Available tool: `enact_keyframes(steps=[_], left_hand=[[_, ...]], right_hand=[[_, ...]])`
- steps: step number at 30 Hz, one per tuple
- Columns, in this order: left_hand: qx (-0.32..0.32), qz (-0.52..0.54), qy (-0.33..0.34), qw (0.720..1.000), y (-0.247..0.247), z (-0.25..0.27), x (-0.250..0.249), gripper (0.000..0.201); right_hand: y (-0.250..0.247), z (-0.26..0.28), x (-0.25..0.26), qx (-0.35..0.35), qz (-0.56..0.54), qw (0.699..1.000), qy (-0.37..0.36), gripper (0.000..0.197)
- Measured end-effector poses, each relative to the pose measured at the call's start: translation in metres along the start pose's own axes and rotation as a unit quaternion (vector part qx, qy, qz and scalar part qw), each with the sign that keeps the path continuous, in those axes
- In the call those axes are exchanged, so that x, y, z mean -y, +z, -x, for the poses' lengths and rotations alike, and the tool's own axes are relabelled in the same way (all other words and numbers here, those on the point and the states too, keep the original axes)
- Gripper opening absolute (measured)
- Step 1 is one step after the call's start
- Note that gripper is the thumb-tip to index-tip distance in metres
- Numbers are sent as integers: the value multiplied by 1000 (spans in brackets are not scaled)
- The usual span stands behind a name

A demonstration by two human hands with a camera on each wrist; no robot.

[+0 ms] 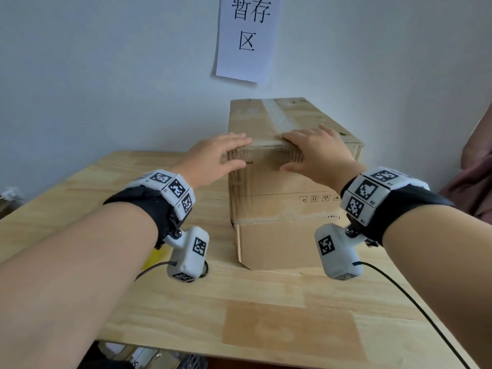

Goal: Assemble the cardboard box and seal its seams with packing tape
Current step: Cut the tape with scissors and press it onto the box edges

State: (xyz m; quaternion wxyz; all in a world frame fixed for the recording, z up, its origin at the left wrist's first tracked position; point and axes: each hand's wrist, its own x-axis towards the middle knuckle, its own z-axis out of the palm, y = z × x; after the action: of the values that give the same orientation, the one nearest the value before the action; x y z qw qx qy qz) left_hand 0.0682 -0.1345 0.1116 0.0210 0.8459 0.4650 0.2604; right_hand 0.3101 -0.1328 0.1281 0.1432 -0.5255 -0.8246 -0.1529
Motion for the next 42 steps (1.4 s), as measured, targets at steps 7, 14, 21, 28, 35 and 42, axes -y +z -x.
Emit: enact_keyframes(steps=[7, 14, 21, 28, 35, 42], left_hand=[[-38, -122, -12, 992, 11, -42, -42, 46], [-68, -175, 58, 980, 23, -38, -31, 56], [-43, -210, 54, 975, 22, -35, -35, 58], [-60, -183, 20, 981, 17, -39, -51, 46], [-79, -189, 31, 978, 21, -35, -50, 39], [-44, -227, 43, 972, 19, -33, -50, 43]], right_hand=[[2, 9, -9, -41, -16, 999, -15, 64], [10, 16, -14, -212, 8, 969, -125, 21], [18, 17, -11, -239, 17, 961, -141, 20], [-2, 13, 0, -131, -61, 989, -16, 43], [-4, 3, -4, -40, 21, 999, 10, 48], [-2, 10, -1, -32, 42, 999, 12, 58]])
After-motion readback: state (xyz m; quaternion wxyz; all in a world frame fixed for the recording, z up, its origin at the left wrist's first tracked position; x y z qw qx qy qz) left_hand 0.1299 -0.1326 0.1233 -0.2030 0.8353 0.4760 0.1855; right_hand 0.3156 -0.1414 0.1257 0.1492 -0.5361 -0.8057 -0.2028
